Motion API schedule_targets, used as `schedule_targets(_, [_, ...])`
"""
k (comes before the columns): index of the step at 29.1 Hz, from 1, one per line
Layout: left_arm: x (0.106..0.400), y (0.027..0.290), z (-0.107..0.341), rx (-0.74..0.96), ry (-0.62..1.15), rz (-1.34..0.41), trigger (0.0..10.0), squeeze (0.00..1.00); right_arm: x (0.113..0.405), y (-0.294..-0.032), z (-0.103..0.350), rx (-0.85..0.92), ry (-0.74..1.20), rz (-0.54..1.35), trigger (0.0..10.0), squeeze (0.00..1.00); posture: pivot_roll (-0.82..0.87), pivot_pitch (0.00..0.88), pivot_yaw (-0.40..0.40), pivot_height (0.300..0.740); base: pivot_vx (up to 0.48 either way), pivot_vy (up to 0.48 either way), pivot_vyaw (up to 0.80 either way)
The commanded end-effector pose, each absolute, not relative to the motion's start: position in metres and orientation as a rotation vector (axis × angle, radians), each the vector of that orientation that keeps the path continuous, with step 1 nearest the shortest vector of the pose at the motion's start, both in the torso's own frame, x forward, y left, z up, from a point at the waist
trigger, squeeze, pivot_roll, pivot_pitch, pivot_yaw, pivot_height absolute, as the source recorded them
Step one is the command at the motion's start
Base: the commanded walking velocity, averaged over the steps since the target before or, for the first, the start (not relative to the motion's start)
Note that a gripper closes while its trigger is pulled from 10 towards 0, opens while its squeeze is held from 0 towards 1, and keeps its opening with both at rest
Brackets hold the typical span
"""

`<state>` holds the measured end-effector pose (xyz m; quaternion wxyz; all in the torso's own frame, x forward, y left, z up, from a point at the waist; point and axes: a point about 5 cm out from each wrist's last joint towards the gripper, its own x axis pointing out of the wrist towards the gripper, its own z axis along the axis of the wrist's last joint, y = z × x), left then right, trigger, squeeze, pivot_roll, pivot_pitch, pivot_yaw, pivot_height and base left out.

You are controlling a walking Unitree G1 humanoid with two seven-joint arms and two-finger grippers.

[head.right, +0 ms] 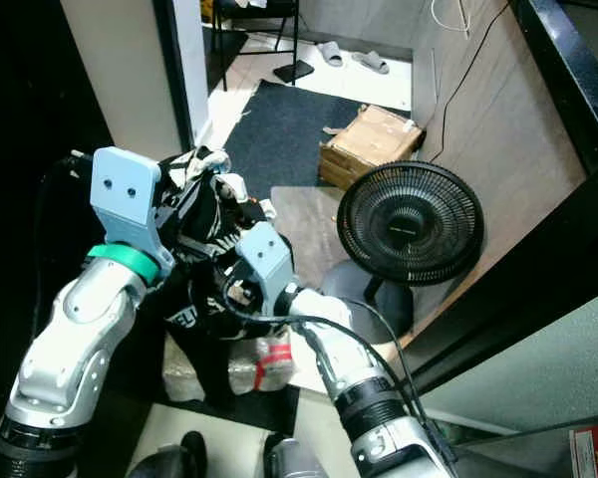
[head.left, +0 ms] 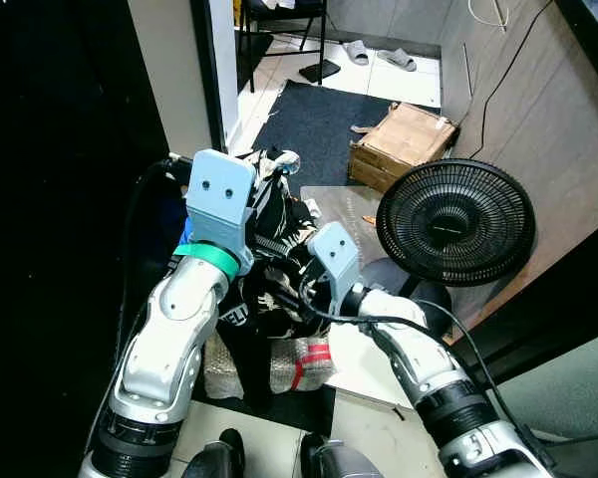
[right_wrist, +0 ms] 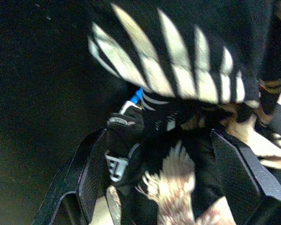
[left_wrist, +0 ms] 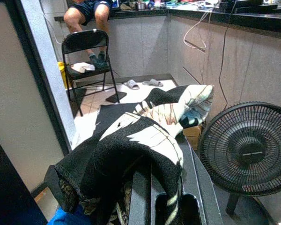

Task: Clothes washing

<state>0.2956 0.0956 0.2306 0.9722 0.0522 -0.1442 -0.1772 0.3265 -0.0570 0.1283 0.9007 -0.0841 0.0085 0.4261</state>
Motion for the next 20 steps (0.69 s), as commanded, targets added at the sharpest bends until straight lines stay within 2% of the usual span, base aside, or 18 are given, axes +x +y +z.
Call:
schedule_targets(1, [0.294, 0.095, 0.233, 0.099, -0.295, -0.359, 10.0, 0.0, 0.328, -0.053, 0.134, -0.175, -0.001, 0.899, 10.0, 0.0, 0.0, 0.09, 0.004, 0.74, 0.0, 0.0, 0.0])
schedule_targets(7, [0.294, 0.095, 0.233, 0.099, -0.29, -0.351, 10.0, 0.0, 0.344, -0.046, 0.145, -0.159, -0.022, 0.837, 10.0, 0.0, 0.01, 0.098, 0.002, 0.74, 0.0, 0.0, 0.0])
schedule_targets(11, [0.294, 0.096, 0.233, 0.102, -0.289, -0.342, 10.0, 0.0, 0.355, -0.03, 0.157, -0.155, -0.044, 0.832, 10.0, 0.0, 0.02, 0.108, -0.004, 0.74, 0.0, 0.0, 0.0])
schedule_targets(13, [0.294, 0.097, 0.233, 0.105, -0.288, -0.336, 10.0, 0.0, 0.366, -0.023, 0.167, -0.167, -0.06, 0.77, 10.0, 0.0, 0.03, 0.114, -0.008, 0.74, 0.0, 0.0, 0.0])
schedule_targets(20, [0.292, 0.099, 0.235, 0.108, -0.287, -0.316, 10.0, 0.0, 0.386, -0.023, 0.188, -0.167, -0.054, 0.636, 10.0, 0.0, 0.06, 0.137, -0.021, 0.74, 0.0, 0.0, 0.0])
